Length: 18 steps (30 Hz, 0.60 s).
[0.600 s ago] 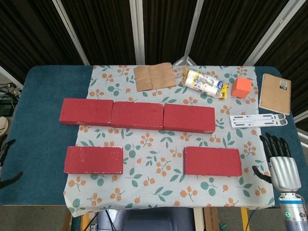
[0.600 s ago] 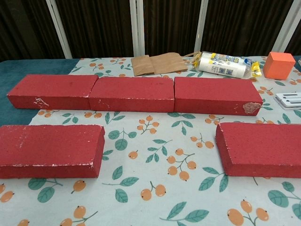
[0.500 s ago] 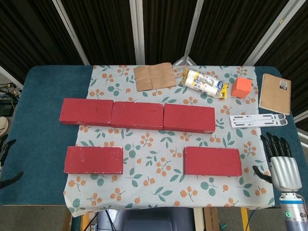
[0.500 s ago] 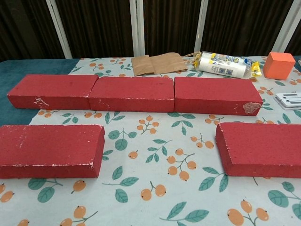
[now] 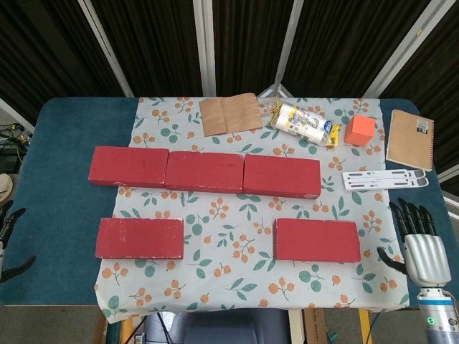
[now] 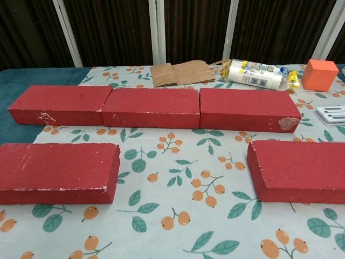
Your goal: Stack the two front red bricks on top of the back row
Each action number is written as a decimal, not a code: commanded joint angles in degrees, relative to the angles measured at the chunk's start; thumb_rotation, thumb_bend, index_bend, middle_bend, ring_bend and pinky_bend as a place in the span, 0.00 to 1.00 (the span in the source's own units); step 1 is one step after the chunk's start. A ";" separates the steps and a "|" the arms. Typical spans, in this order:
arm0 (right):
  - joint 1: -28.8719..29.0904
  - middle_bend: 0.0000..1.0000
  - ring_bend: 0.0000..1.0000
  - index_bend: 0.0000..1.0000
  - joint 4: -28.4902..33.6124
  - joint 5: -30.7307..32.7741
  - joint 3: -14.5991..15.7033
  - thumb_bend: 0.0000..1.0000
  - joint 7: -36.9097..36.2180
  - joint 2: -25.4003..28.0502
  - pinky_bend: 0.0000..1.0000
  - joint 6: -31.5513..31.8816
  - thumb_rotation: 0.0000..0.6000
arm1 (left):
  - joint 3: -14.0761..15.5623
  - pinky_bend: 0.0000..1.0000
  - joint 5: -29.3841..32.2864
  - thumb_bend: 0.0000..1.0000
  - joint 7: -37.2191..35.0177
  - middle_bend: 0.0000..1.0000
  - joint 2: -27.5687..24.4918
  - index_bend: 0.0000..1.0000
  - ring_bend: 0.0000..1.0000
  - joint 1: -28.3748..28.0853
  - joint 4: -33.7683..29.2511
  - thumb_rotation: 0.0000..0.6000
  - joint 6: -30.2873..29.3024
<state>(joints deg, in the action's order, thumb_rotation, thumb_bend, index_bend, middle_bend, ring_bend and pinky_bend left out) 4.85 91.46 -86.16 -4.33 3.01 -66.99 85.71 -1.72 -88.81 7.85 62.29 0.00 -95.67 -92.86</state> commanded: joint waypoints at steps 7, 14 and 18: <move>0.48 0.02 0.02 0.05 0.84 0.57 0.53 0.26 -2.22 0.95 0.00 -2.33 1.00 | 0.02 0.06 -0.70 0.16 -0.48 0.05 0.09 0.15 0.00 0.31 0.17 1.00 -0.76; 5.37 0.01 0.00 0.01 3.40 -0.58 4.48 0.20 -4.38 6.31 0.00 -15.89 1.00 | -0.29 0.06 0.27 0.16 0.63 0.05 0.42 0.15 0.00 0.09 -0.27 1.00 -0.01; 8.28 0.01 0.00 0.01 8.64 0.50 5.17 0.20 -2.03 10.59 0.00 -22.14 1.00 | 0.07 0.06 -0.46 0.16 1.18 0.05 0.52 0.15 0.00 -0.16 -0.42 1.00 0.44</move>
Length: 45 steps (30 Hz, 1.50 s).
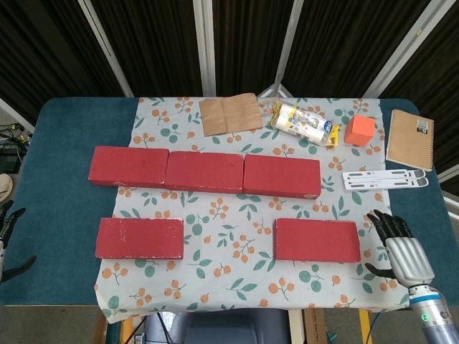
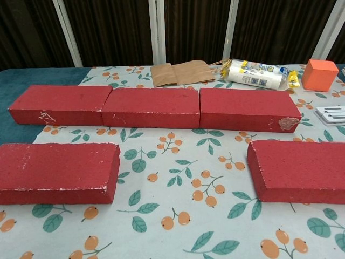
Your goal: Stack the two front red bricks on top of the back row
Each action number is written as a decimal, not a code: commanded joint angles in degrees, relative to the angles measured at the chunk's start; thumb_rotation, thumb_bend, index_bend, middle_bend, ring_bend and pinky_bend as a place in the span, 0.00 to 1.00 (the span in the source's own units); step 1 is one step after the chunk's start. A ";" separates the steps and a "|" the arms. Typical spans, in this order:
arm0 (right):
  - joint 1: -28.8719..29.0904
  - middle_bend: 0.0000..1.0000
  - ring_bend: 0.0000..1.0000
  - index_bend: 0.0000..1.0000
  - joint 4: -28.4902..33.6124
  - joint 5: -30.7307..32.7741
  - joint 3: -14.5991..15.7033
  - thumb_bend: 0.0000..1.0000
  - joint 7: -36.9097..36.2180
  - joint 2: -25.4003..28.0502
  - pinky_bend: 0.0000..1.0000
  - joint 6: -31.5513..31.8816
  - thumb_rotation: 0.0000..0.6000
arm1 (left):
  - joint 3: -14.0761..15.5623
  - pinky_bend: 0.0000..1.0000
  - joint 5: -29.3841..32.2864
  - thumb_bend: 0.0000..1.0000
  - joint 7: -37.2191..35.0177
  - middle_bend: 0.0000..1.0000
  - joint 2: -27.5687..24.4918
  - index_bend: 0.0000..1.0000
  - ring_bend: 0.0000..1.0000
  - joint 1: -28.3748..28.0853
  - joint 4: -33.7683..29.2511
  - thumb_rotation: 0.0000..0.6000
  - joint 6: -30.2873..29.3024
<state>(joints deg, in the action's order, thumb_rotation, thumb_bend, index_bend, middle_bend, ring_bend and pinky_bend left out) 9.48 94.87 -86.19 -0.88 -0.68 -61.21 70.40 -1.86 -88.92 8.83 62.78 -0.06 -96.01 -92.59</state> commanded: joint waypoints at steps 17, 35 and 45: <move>12.13 0.00 0.00 0.00 18.09 13.58 -0.85 0.20 15.58 2.99 0.00 -17.35 1.00 | 0.46 0.06 -0.36 0.16 -1.55 0.04 -0.87 0.15 0.00 -0.01 -0.10 1.00 0.65; 18.80 0.00 0.00 0.00 16.99 26.33 -2.47 0.20 25.39 -4.82 0.00 -17.18 1.00 | -0.17 0.06 0.32 0.16 -2.93 0.04 -1.31 0.15 0.00 0.65 0.11 1.00 -0.59; 20.95 0.00 0.00 0.00 15.37 31.77 -2.17 0.20 28.69 -7.00 0.00 -15.68 1.00 | -0.27 0.06 0.17 0.16 -2.13 0.04 -1.01 0.15 0.00 0.91 0.11 1.00 -1.12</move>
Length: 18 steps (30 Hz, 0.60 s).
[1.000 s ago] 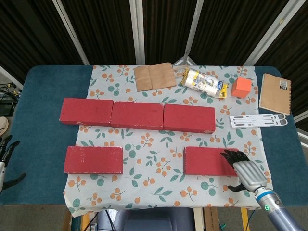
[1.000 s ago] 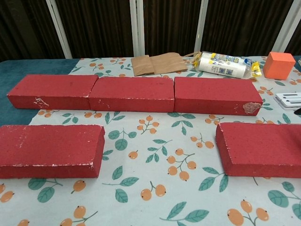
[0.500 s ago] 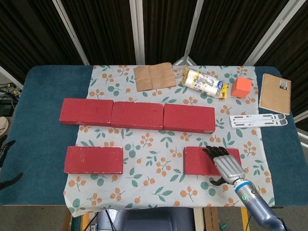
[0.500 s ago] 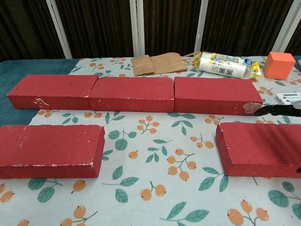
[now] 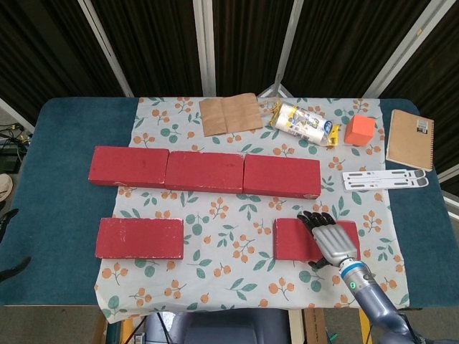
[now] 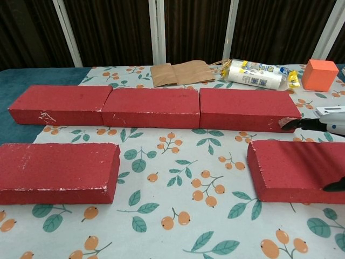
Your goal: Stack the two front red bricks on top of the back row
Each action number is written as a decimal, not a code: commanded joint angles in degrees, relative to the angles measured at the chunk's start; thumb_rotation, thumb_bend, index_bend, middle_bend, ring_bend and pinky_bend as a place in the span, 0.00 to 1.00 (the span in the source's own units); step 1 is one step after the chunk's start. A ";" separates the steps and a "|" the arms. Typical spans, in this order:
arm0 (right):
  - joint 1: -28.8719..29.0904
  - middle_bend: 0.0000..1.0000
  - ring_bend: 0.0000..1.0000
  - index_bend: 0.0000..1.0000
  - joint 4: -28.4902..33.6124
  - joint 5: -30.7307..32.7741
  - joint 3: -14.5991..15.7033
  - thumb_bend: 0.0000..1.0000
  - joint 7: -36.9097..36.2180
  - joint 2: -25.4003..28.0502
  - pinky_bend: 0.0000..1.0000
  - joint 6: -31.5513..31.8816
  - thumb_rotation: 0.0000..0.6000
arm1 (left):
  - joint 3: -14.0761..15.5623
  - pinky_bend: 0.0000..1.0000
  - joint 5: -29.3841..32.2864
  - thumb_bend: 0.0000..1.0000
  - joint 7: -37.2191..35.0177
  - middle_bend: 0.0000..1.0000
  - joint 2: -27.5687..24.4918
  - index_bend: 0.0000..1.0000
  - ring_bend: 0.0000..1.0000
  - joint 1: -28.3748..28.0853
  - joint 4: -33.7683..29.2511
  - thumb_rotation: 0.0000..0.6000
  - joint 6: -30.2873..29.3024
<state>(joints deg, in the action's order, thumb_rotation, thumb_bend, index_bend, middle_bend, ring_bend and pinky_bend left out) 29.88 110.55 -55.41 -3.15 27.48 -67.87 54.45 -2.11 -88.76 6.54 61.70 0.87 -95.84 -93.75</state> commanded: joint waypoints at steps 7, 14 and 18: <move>1.96 0.00 0.00 0.00 -0.92 3.17 0.78 0.20 1.62 -0.53 0.00 0.05 1.00 | 0.06 0.06 0.09 0.16 1.03 0.04 0.22 0.15 0.00 -0.09 -0.45 1.00 0.44; 2.73 0.00 0.00 0.00 -0.71 4.01 1.53 0.20 2.03 -0.10 0.00 0.08 1.00 | -0.01 0.06 0.37 0.16 1.45 0.04 0.32 0.15 0.00 -0.16 -0.51 1.00 0.74; 3.23 0.00 0.00 0.00 -1.24 4.59 1.80 0.20 1.84 -0.43 0.00 -0.28 1.00 | 0.05 0.06 0.35 0.16 1.85 0.04 0.41 0.15 0.00 -0.28 -0.55 1.00 1.04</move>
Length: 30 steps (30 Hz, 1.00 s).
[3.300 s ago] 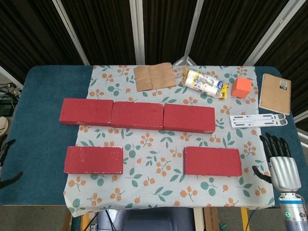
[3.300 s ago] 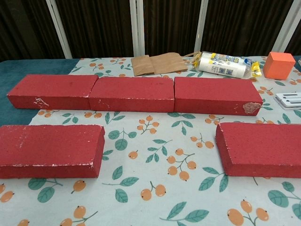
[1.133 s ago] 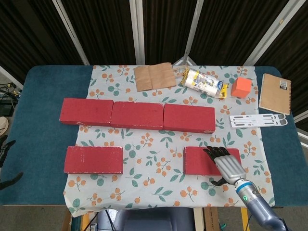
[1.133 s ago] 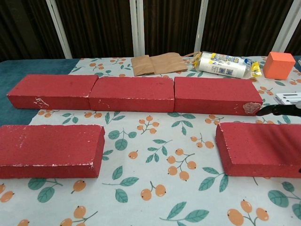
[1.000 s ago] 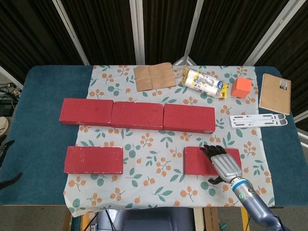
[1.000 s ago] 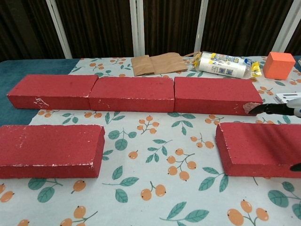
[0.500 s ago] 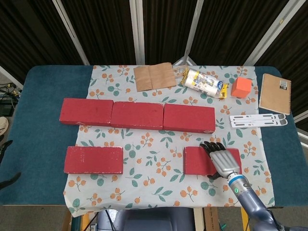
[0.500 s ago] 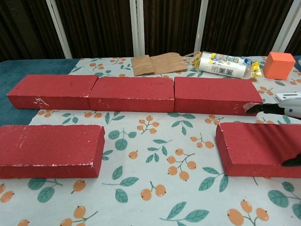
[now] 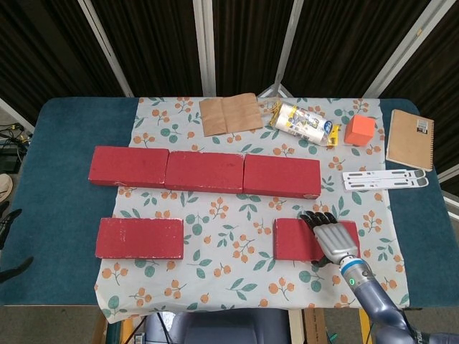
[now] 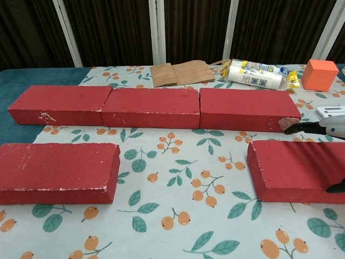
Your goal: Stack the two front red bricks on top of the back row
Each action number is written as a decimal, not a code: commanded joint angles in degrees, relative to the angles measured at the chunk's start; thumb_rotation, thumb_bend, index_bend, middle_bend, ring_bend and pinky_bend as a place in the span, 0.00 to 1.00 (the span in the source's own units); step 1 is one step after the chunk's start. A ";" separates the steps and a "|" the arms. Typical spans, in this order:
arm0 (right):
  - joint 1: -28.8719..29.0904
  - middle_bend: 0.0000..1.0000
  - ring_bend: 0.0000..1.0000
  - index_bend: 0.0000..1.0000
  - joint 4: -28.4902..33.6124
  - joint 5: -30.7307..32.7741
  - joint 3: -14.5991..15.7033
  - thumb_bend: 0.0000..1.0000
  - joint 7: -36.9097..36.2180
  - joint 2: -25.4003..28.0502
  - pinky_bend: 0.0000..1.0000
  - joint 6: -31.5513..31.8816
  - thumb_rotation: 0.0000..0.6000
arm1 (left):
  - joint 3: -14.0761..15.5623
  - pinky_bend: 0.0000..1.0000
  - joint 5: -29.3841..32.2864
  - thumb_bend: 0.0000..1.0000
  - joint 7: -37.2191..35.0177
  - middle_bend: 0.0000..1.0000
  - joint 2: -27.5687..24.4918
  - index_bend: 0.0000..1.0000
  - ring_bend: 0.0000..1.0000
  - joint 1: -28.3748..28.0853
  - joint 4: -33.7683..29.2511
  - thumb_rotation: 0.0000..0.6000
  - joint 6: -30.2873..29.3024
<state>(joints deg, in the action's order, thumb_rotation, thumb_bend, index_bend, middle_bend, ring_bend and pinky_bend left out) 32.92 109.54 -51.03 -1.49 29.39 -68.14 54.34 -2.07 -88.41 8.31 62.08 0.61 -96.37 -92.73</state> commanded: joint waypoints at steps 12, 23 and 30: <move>2.12 0.00 0.00 0.00 -2.56 2.46 0.64 0.20 -0.09 -1.62 0.00 -1.08 1.00 | -0.20 0.06 0.60 0.16 0.85 0.04 0.19 0.15 0.00 -0.16 -0.04 1.00 0.44; 3.47 0.00 0.00 0.00 -3.76 5.13 1.97 0.20 0.82 -2.00 0.00 -1.69 1.00 | -0.22 0.06 0.77 0.16 1.32 0.04 0.33 0.15 0.00 -0.30 0.03 1.00 0.77; 3.81 0.12 0.11 0.00 -4.19 5.68 1.97 0.20 0.43 -1.74 0.00 -0.84 1.00 | -0.15 0.06 0.90 0.16 1.84 0.04 0.48 0.15 0.00 -0.37 -0.14 1.00 1.04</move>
<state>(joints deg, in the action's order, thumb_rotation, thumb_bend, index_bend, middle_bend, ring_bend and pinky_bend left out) 36.71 105.36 -45.35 0.48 29.83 -69.91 53.49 -2.22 -87.51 10.14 62.56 0.25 -96.51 -91.69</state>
